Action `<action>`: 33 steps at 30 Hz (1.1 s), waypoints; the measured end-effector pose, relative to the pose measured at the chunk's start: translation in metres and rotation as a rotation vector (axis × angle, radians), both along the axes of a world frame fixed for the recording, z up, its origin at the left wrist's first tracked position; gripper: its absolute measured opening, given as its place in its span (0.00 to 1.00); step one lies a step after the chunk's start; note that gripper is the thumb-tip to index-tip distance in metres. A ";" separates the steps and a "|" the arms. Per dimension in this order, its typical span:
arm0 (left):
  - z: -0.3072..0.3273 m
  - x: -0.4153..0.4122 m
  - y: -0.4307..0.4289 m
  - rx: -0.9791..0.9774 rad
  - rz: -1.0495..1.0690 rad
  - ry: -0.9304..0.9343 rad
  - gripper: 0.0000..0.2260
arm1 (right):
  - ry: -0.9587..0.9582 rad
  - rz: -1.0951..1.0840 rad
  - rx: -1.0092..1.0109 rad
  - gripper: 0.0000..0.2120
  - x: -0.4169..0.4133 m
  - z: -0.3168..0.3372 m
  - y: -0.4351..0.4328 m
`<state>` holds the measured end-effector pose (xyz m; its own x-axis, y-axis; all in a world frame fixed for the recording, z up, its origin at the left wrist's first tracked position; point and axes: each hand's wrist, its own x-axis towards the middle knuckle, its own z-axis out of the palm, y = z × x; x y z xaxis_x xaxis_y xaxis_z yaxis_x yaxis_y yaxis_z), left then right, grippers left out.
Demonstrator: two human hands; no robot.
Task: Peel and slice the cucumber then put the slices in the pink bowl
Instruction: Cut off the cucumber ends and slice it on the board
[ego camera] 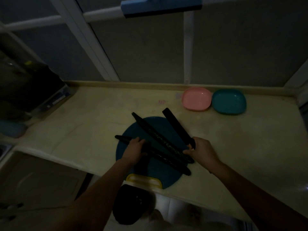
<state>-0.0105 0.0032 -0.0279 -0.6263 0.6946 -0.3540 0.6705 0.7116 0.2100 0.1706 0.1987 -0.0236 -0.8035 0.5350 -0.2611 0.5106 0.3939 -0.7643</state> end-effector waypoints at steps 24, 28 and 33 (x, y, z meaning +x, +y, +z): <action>0.008 -0.012 0.003 0.068 0.155 -0.076 0.28 | -0.128 0.267 0.201 0.15 -0.107 -0.015 -0.027; 0.015 -0.040 0.020 0.214 0.063 0.043 0.22 | -0.154 0.321 0.124 0.19 -0.111 -0.007 -0.008; 0.003 -0.063 0.046 0.098 -0.306 0.072 0.25 | -0.082 0.116 -0.057 0.16 -0.101 0.003 0.013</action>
